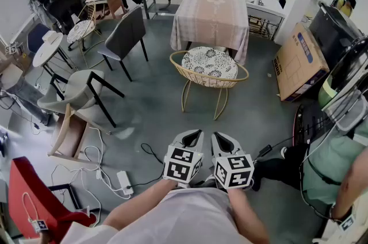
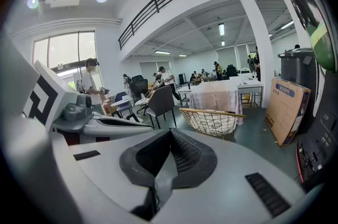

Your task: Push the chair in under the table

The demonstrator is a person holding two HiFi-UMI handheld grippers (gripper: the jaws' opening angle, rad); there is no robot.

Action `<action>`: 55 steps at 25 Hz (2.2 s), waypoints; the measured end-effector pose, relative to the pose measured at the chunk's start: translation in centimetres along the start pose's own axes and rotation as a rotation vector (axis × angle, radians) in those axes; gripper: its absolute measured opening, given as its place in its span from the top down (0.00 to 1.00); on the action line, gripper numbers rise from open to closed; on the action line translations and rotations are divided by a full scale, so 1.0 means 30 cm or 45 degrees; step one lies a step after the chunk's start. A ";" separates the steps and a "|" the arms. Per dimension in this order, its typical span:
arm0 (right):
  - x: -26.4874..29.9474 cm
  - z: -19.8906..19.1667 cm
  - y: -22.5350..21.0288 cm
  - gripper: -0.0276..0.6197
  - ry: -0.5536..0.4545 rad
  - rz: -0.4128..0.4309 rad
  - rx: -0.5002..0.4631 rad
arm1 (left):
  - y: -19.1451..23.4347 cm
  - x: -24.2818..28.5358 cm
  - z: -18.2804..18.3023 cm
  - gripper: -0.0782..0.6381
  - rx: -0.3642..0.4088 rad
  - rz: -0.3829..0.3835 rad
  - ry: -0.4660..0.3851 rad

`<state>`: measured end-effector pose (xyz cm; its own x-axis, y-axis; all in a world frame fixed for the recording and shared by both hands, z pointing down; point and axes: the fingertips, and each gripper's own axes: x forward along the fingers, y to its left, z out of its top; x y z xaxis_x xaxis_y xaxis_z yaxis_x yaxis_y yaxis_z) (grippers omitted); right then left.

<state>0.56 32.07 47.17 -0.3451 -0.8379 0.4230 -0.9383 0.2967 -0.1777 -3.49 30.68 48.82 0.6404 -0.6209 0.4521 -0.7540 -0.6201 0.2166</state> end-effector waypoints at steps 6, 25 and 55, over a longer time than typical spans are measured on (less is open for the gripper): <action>0.008 -0.002 0.022 0.95 0.017 0.000 -0.005 | 0.020 -0.014 -0.003 0.88 -0.005 -0.007 0.008; 0.155 -0.011 0.020 0.95 0.084 0.056 -0.052 | 0.159 0.045 -0.012 0.88 -0.006 -0.007 0.057; 0.741 0.134 -0.464 0.95 0.343 0.120 -0.510 | 0.529 0.640 0.184 0.88 0.286 0.007 0.266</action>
<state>6.04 7.46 55.49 -0.3728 -0.6666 0.6454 -0.8197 0.5626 0.1076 -2.36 6.28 56.16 0.5748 -0.5271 0.6259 -0.6915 -0.7218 0.0271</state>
